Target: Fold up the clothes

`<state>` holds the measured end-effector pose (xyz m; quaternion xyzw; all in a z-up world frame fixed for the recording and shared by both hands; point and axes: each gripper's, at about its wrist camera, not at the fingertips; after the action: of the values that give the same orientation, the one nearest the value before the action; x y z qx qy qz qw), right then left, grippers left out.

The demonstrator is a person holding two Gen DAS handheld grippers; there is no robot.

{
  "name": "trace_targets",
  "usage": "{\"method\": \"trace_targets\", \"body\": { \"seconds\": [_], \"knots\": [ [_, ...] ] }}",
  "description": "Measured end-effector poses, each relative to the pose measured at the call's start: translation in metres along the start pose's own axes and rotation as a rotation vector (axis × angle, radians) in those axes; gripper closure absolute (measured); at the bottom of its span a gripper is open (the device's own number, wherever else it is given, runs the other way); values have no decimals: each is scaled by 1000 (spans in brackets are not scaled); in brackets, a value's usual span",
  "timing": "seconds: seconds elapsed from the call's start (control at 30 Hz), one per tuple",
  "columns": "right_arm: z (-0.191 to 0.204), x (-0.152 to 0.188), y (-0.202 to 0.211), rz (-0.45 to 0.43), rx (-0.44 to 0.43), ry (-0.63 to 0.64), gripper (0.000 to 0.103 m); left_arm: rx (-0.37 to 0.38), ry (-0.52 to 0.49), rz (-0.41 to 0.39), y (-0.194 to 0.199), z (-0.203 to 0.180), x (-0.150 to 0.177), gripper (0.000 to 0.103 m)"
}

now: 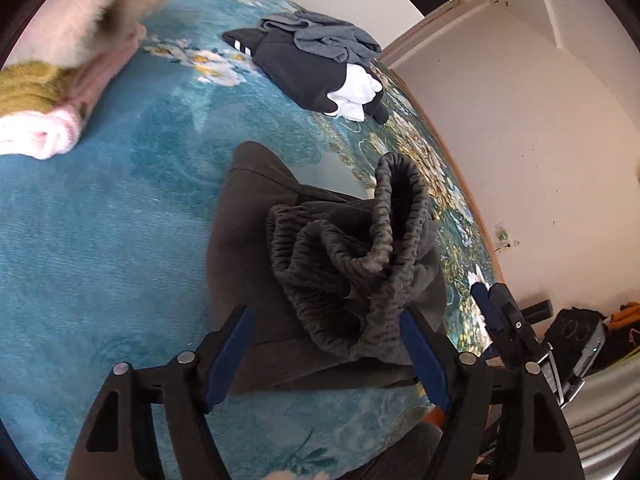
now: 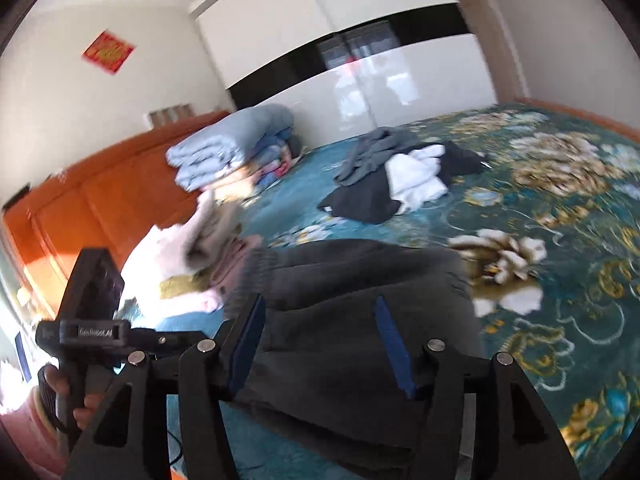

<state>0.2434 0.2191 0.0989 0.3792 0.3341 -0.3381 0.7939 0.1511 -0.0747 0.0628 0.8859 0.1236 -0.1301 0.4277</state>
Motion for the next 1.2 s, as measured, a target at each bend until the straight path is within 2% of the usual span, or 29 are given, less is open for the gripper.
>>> {"method": "trace_targets", "body": {
  "seconds": [0.07,0.17,0.47,0.6,0.7,0.83,0.9,0.97,1.07,1.2],
  "knots": [
    [-25,2,8,-19,29,-97,44,38,26,37,-19,-4,-4,24],
    [-44,10,14,-26,52,-167,44,33,62,40,-34,-10,-8,23],
    [-50,20,13,-10,54,-184,44,59,172,-2,-36,-8,-19,24],
    [-50,23,12,-1,57,-183,44,4,144,-21,-33,-13,-18,39],
    [-52,25,13,-7,62,-201,44,-46,81,-45,-26,-25,-18,52],
    [-53,24,18,-21,62,-204,44,-47,6,-106,-10,-43,-19,68],
    [-51,24,20,-24,61,-200,44,-25,-26,-141,-1,-51,-21,81],
    [-50,23,20,-24,56,-196,44,8,-70,-169,9,-61,-24,82],
    [-42,22,20,-23,24,-171,44,5,-139,-197,16,-72,-22,83],
    [-32,25,9,16,0,-145,44,28,-126,-204,25,-67,-23,86]
  ]
}}
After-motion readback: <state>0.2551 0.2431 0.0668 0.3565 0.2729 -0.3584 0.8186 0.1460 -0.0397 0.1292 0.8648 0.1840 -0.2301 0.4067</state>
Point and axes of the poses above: each gripper's, at about its wrist camera, not at the fingertips, and y roughly against the way its jaws point, z to its left, x to its underside, and after that the axes turned 7 degrees about -x, right-handed
